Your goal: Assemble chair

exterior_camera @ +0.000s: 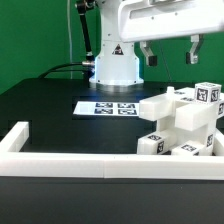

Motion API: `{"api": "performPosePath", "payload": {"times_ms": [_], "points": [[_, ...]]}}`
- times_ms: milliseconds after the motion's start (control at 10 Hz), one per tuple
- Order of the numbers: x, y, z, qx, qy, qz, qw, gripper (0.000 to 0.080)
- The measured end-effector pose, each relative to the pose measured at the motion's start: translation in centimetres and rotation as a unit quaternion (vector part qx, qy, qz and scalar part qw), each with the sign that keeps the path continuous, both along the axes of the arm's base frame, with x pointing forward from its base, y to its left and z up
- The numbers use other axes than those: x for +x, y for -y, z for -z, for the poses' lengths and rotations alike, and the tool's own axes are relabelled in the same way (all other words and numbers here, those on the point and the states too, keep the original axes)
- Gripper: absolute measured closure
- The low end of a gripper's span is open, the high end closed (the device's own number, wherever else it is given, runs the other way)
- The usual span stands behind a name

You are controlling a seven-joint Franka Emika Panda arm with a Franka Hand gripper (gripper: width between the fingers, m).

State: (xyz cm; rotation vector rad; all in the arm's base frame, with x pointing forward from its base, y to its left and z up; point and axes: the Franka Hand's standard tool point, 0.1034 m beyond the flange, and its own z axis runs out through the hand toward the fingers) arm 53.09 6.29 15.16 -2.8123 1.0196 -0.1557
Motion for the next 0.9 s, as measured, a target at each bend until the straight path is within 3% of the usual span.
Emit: {"api": "performPosePath", "payload": {"times_ms": [200, 400, 600, 900], "points": [[-1.4, -0.6, 0.2, -0.009, 0.012, -0.050, 0.999, 0.0151], [-4.0, -0.4, 1.5, -0.035, 0.040, -0.203, 0.978, 0.0151], [-5.6, -1.2, 2.2, -0.032, 0.033, -0.217, 0.975, 0.0151], [-5.5, -1.1, 2.2, -0.038, 0.037, -0.227, 0.973, 0.0151]]}}
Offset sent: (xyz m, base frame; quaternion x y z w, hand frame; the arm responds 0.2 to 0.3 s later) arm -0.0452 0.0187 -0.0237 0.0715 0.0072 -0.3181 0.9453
